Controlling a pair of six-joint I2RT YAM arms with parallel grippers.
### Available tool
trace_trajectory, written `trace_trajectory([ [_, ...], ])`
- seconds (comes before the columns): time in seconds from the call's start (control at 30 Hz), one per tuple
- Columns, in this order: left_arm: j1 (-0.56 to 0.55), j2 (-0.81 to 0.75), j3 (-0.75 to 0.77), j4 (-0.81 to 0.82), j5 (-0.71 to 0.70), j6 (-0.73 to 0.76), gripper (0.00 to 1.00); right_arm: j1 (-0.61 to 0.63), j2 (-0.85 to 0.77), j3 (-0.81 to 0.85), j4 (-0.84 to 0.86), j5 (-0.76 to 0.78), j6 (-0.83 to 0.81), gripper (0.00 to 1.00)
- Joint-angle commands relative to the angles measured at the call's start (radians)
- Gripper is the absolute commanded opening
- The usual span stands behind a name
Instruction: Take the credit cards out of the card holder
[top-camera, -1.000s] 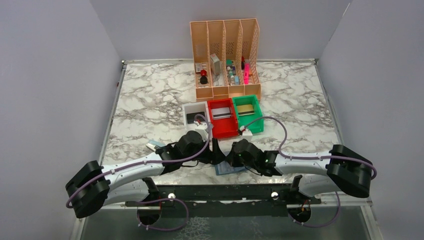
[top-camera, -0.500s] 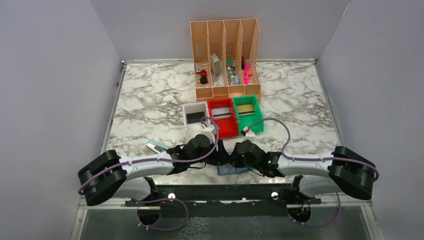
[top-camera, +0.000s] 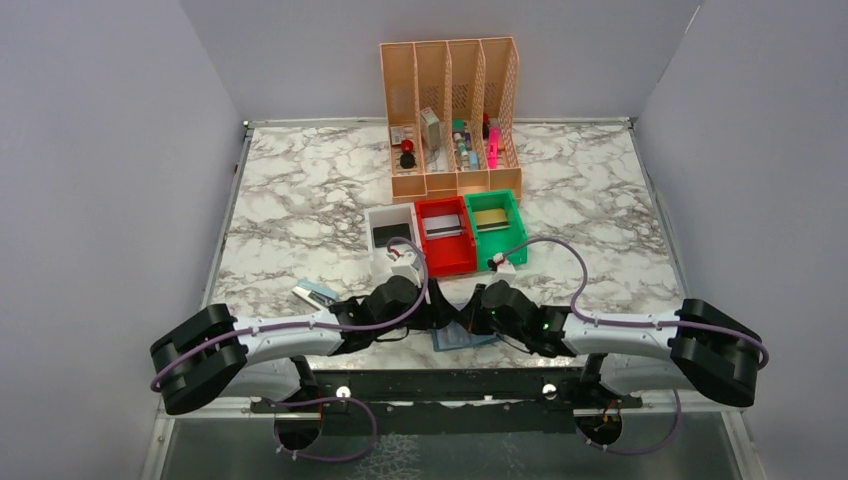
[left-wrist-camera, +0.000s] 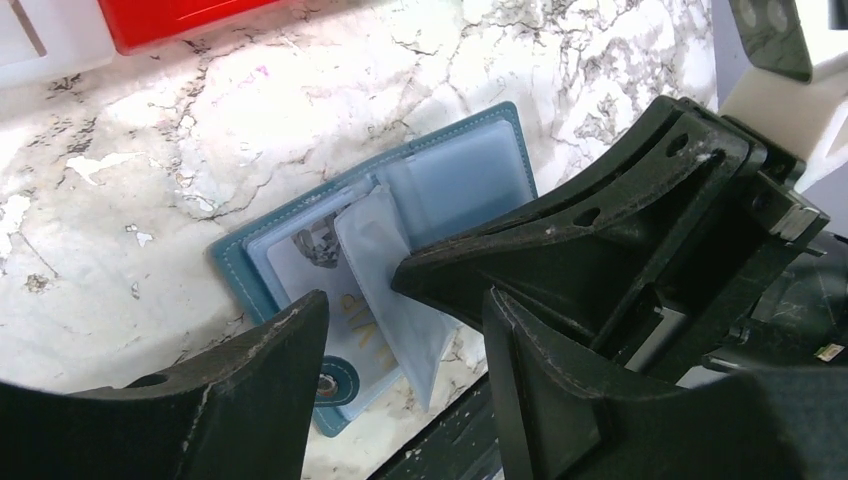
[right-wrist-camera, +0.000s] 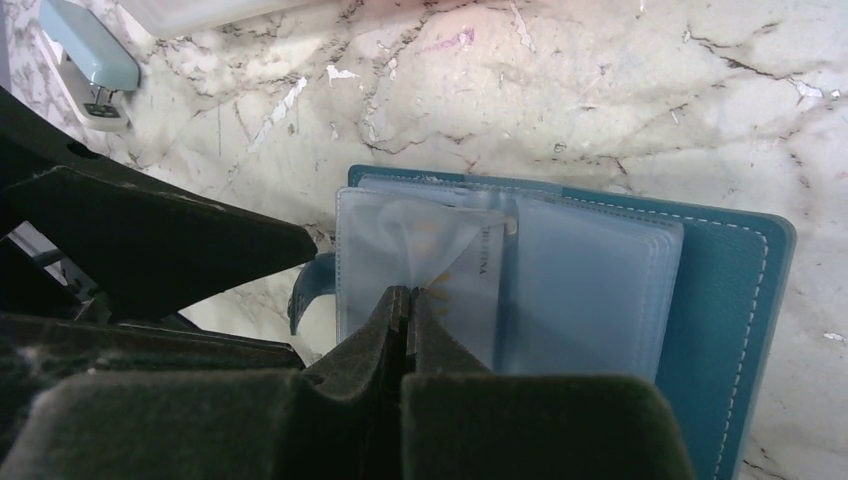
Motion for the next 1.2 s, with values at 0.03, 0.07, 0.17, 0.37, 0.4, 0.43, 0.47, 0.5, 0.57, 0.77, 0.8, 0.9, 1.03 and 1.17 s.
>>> trace_trajectory([
  [0.03,-0.010,-0.033,-0.022,0.018,-0.064,-0.038,0.62,0.000,-0.014,-0.016,0.036,0.016,0.026,0.01],
  [0.07,-0.010,-0.032,-0.020,0.012,-0.067,-0.039,0.62,0.001,-0.014,-0.017,0.038,0.016,0.026,0.01],
  [0.17,-0.010,-0.019,-0.015,-0.004,-0.075,-0.049,0.59,0.001,-0.013,-0.018,0.042,0.015,0.028,0.01],
  [0.37,-0.010,0.028,0.011,0.002,-0.062,-0.050,0.54,0.001,-0.016,-0.023,0.044,0.009,0.028,0.01],
  [0.4,-0.010,0.036,0.018,0.004,-0.057,-0.047,0.52,0.001,-0.018,-0.022,0.042,0.010,0.030,0.01],
  [0.43,-0.010,0.043,0.023,0.003,-0.054,-0.045,0.51,0.001,-0.019,-0.023,0.043,0.010,0.030,0.01],
  [0.47,-0.010,0.050,0.026,0.002,-0.052,-0.043,0.50,0.001,-0.022,-0.023,0.043,0.010,0.031,0.01],
  [0.5,-0.010,0.058,0.030,0.002,-0.050,-0.043,0.49,0.001,-0.024,-0.025,0.042,0.010,0.030,0.01],
  [0.57,-0.010,0.074,0.037,0.005,-0.041,-0.042,0.46,0.001,-0.025,-0.025,0.042,0.009,0.031,0.01],
  [0.77,-0.010,0.116,0.060,0.022,0.010,-0.018,0.33,0.000,-0.027,-0.028,0.043,0.009,0.031,0.01],
  [0.8,-0.010,0.122,0.062,0.023,0.016,-0.016,0.31,0.000,-0.027,-0.028,0.043,0.010,0.031,0.01],
  [0.9,-0.010,0.135,0.071,0.034,0.043,-0.004,0.25,-0.001,-0.027,-0.030,0.043,0.010,0.033,0.01],
  [1.03,-0.010,0.154,0.082,0.035,0.056,0.003,0.16,-0.001,-0.030,-0.026,0.029,0.015,0.034,0.03],
  [1.17,-0.009,0.163,0.088,0.038,0.063,0.001,0.15,-0.002,-0.037,-0.004,-0.039,0.030,0.037,0.16],
])
